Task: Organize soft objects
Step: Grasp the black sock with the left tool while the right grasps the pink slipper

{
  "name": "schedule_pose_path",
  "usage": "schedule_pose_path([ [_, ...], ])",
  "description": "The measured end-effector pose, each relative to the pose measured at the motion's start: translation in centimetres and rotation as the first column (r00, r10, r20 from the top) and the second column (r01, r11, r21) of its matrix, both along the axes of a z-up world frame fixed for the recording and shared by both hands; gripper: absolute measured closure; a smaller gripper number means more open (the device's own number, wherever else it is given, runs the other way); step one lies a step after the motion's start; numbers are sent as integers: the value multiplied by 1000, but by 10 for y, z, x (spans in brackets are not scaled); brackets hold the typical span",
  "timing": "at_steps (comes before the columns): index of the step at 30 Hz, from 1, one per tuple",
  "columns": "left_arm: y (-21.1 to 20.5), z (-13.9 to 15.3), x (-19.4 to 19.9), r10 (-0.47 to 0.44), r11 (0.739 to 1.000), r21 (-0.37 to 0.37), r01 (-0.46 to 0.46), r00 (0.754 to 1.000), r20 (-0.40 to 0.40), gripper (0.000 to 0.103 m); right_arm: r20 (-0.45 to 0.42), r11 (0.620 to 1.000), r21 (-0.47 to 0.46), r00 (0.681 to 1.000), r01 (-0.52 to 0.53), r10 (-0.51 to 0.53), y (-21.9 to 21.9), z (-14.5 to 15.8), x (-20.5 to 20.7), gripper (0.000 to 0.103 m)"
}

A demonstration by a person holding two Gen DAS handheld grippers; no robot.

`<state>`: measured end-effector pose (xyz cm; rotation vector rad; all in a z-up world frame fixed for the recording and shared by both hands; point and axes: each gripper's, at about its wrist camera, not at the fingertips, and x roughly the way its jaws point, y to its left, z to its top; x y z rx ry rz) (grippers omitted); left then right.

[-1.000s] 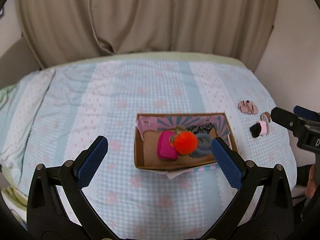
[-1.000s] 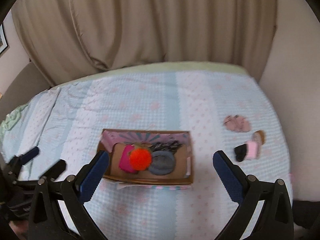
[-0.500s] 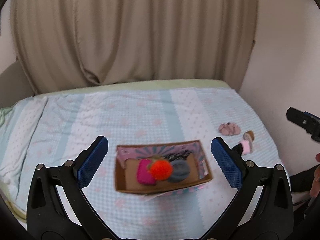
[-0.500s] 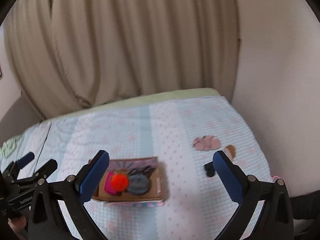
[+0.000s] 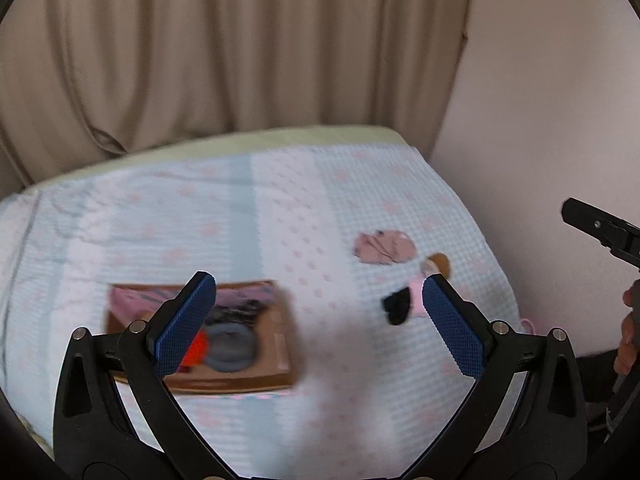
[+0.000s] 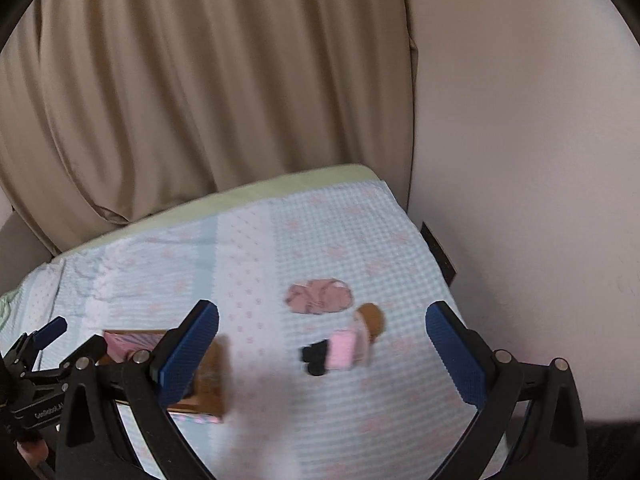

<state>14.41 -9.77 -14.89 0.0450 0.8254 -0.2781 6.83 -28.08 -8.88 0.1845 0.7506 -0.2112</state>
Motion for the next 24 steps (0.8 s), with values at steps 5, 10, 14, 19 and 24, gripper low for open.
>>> schedule_pose_path([
  [5,-58,-58,22,-30,1000,-7,30,996,-80,0,-31,999,16,999,-36,36,-53,-39,27,0],
  [10,-93,-134,52,-46,999,-30,41,980,-193,0,-91,997,61,994,-55,60,-89,-95,62,0],
  [14,-106,-190,75,-52,998,-53,39,962,-266,1,-146,993,100,986,-61,76,-107,-146,86,8],
  [19,-114,-243,94,-97,994,-85,73,944,-315,2,-208,989,142,975,-51,80,-114,-208,112,14],
  [24,-125,-276,105,-150,987,-108,120,925,-348,12,-255,981,186,962,-47,94,-116,-255,135,20],
])
